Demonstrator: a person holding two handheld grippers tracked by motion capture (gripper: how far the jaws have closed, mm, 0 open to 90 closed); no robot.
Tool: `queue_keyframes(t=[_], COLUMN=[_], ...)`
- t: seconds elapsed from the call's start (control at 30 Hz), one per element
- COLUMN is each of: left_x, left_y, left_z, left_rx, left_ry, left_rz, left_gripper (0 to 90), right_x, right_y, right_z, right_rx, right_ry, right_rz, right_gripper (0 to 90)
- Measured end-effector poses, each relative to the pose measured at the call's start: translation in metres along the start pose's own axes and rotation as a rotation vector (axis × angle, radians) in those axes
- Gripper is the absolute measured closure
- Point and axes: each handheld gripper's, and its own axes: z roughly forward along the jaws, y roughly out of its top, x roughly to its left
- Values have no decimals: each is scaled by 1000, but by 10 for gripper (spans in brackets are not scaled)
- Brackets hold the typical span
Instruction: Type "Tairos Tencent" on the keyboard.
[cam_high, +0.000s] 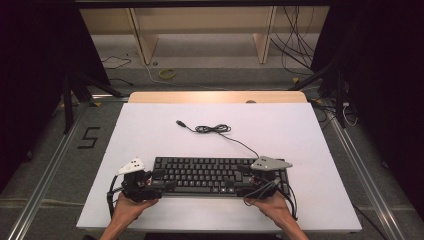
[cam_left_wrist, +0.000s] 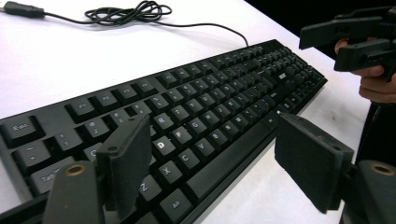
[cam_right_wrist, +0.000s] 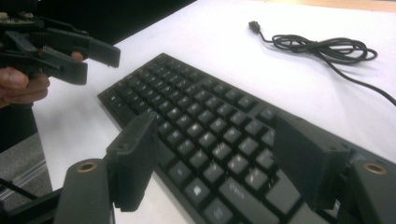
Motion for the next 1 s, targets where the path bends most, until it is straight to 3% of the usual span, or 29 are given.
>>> queue_keyframes(t=[0.67,0.87,1.0], left_x=[7,11,15], left_y=[-1,-1,-1], left_z=[-2,-4,-6], left_rx=[44,64,79], left_ry=[94,119,138], left_rz=[-39,-50,-68], left_gripper=[353,456,534], right_x=[5,10,12], right_y=[26,34,37], right_z=[39,54,63], right_rx=[54,101,129], right_ry=[30,19,16], right_rz=[1,-15,-12], right_gripper=[413,509,634])
